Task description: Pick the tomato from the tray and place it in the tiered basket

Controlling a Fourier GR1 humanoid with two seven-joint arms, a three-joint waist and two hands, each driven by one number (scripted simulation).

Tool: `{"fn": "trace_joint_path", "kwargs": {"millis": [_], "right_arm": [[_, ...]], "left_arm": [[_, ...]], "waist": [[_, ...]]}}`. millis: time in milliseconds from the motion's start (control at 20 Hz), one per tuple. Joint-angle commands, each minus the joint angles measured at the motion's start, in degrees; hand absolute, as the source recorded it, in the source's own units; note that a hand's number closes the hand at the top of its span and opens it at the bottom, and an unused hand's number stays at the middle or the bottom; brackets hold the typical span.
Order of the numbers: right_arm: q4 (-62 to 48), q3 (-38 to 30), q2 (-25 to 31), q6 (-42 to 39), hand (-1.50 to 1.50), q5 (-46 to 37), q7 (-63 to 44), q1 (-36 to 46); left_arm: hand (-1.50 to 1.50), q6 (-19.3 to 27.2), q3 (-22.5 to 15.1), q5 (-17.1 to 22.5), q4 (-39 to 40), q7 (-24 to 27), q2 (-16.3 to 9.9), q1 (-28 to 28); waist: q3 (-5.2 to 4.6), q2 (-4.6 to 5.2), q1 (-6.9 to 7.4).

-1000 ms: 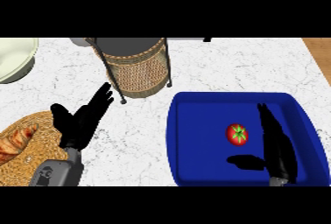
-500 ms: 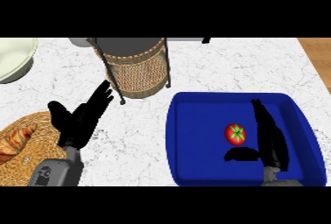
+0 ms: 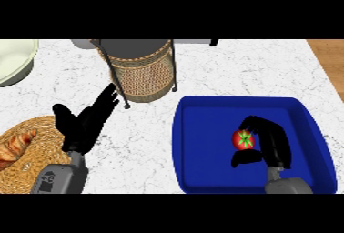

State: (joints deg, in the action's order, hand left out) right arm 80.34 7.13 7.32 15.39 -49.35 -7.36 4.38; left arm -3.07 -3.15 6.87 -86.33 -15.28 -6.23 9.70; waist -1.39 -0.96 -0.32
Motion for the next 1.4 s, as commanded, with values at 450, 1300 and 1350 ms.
{"fn": "trace_joint_path", "kwargs": {"millis": [450, 1300, 1350], "right_arm": [[4.1, 5.8, 1.7, -13.2, 1.5, -6.8, -9.4, 3.6], [45.2, 3.0, -6.1, -40.7, 1.5, 3.6, -36.3, 17.4], [46.2, 1.3, -5.5, -44.5, 1.5, 5.0, -39.1, 22.9]], "left_arm": [[0.0, 0.3, 0.1, -1.9, 1.8, 1.1, 0.3, 1.7], [0.0, -1.8, 0.1, -0.7, -1.0, 2.5, 0.7, -4.2], [0.0, 0.3, 0.4, -1.2, 0.5, 1.1, 1.9, -0.5]], "waist": [[1.26, 1.03, 0.65], [1.34, 0.75, 0.25], [1.31, 0.77, 0.07]]}}
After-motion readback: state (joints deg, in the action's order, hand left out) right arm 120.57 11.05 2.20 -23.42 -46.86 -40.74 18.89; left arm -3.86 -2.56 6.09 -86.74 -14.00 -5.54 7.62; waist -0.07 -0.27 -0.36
